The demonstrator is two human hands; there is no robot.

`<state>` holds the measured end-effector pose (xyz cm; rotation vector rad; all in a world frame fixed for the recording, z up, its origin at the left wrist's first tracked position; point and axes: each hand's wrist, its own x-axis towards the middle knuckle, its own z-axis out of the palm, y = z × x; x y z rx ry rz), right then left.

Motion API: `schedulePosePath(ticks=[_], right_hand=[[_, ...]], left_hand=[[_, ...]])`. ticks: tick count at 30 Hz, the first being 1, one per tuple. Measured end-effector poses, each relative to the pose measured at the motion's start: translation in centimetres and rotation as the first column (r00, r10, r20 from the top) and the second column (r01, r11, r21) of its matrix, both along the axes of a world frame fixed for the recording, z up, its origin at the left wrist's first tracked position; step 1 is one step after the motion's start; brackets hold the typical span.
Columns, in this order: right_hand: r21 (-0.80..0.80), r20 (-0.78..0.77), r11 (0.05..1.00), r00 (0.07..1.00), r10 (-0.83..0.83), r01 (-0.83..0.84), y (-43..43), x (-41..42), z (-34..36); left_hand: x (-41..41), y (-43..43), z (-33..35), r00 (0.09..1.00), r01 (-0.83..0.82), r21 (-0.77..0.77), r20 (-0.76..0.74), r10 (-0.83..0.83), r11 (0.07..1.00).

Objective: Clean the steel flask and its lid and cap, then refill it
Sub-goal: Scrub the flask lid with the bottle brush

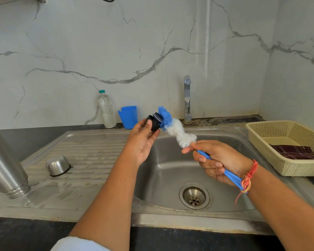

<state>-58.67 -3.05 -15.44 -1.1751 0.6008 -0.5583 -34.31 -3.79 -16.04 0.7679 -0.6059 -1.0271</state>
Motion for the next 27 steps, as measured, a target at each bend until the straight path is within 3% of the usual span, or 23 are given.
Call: schedulePosePath(ticks=[5,9,12,16,19,27], right_hand=[[0.066,0.063,0.997,0.998,0.029,-0.033,1.1,0.3,0.4],[0.148,0.131,0.989,0.991,-0.008,-0.011,0.7,0.4,0.4],[0.149,0.157,0.988,0.986,-0.062,0.038,-0.1,0.0,0.1],[-0.168,-0.049,0.977,0.989,-0.142,0.132,-0.6,0.1,-0.4],[-0.401,-0.268,0.899,0.916,-0.298,0.175,-1.1,0.6,-1.4],[-0.572,-0.366,0.813,0.856,-0.366,0.104,-1.7,0.5,-1.7]], left_hand=[[0.2,-0.2,0.3,0.994,-0.102,-0.068,-0.040,0.099,0.993],[-0.5,0.2,0.2,0.996,0.006,-0.043,0.094,-0.002,0.999],[-0.9,0.5,0.6,0.992,0.095,-0.050,0.085,-0.090,0.994],[-0.7,0.5,0.7,0.993,0.110,-0.030,-0.049,-0.111,0.994],[-0.3,0.4,0.7,0.982,0.074,0.008,-0.174,-0.072,0.997],[0.6,-0.1,0.4,0.953,0.013,0.077,-0.304,0.011,0.997]])
